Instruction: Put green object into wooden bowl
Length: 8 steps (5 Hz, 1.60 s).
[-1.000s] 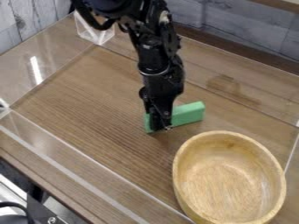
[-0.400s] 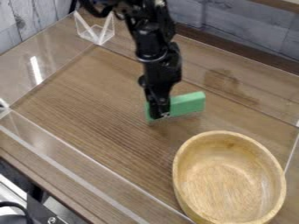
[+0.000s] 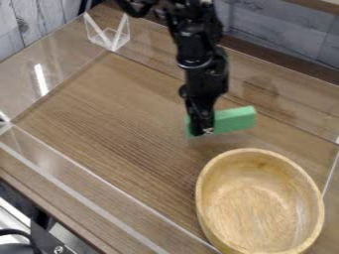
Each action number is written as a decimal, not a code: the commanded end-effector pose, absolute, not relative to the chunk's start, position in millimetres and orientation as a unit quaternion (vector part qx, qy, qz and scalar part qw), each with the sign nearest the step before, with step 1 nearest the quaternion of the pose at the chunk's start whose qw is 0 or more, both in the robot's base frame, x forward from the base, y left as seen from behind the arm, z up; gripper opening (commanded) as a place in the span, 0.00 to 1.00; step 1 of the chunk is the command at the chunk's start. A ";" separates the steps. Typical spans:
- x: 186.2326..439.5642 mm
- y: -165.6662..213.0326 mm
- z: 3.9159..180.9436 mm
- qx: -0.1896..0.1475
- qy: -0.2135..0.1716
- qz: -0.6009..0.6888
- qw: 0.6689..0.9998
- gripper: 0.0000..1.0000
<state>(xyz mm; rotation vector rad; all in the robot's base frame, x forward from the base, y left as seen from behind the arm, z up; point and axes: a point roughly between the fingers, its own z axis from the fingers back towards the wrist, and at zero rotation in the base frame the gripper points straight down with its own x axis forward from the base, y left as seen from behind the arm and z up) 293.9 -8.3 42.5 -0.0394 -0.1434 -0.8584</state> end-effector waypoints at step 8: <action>310.6 -0.8 73.9 -0.003 -0.098 -0.455 0.885 0.00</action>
